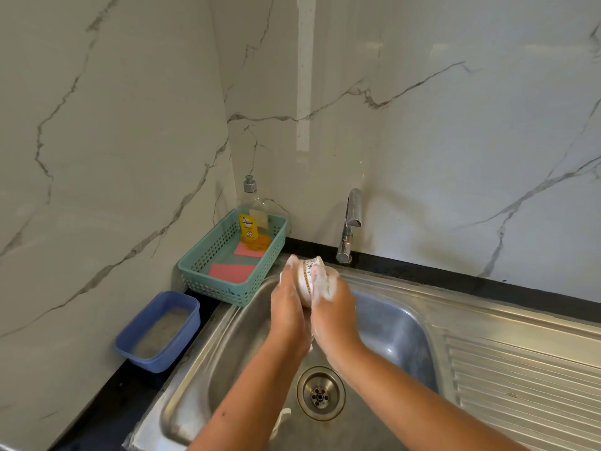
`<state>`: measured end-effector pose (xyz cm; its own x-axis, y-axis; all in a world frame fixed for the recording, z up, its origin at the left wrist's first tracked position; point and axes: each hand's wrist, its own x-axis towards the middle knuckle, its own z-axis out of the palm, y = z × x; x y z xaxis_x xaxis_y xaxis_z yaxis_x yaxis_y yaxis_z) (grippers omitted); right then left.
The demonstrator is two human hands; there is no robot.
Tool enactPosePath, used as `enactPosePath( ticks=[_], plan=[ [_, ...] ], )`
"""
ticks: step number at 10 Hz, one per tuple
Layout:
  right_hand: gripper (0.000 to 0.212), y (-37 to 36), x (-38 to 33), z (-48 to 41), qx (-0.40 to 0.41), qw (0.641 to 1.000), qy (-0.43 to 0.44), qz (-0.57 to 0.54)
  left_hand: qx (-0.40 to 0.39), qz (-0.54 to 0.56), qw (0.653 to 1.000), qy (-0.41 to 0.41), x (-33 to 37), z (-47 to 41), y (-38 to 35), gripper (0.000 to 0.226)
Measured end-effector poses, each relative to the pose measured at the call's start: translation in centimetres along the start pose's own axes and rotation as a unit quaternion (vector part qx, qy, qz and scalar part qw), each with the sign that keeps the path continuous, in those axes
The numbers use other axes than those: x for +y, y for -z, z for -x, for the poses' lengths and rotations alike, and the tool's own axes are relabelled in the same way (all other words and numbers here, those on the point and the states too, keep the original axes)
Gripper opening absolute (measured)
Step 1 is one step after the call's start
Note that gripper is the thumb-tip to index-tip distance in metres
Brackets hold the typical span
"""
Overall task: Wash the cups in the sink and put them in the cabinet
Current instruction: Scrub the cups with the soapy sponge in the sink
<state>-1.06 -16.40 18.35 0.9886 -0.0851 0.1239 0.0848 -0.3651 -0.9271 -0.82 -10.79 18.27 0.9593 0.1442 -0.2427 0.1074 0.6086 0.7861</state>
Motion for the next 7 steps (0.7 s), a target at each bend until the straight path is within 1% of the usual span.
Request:
enactPosePath(
  ticks=[1, 2, 3, 4, 5, 6, 7],
  plan=[
    [0.023, 0.4, 0.5, 0.5, -0.011, 0.979, 0.150, 0.136, 0.009, 0.009, 0.999, 0.034, 0.7, -0.2, 0.4, 0.039],
    [0.022, 3.4, 4.6, -2.4, -0.015, 0.735, 0.558, 0.385, -0.014, -0.048, 0.987, 0.151, 2.8, -1.5, 2.1, 0.029],
    [0.023, 4.5, 5.8, -4.9, -0.055, 0.645, 0.608, 0.461, 0.013, -0.099, 0.979, 0.177, 3.0, -2.3, 3.1, 0.025],
    [0.013, 3.9, 5.7, -4.7, -0.026, 0.730, 0.547, 0.409, 0.035, -0.104, 0.985, 0.130, 2.3, -2.8, 3.0, 0.026],
    [0.013, 2.7, 4.5, -2.9, 0.002, 0.858, 0.424, 0.289, 0.033, -0.104, 0.989, 0.096, 1.7, -2.6, 2.5, 0.030],
    [0.021, -1.1, 1.5, -1.0, -0.047, 0.995, 0.049, 0.079, -0.021, -0.038, 0.999, 0.008, -0.3, -1.6, 2.2, 0.029],
    [0.026, -2.3, 1.6, -0.5, -0.071, 0.801, 0.017, 0.594, -0.032, -0.049, 0.995, -0.080, -1.9, -1.3, 2.6, 0.038]
  ],
)
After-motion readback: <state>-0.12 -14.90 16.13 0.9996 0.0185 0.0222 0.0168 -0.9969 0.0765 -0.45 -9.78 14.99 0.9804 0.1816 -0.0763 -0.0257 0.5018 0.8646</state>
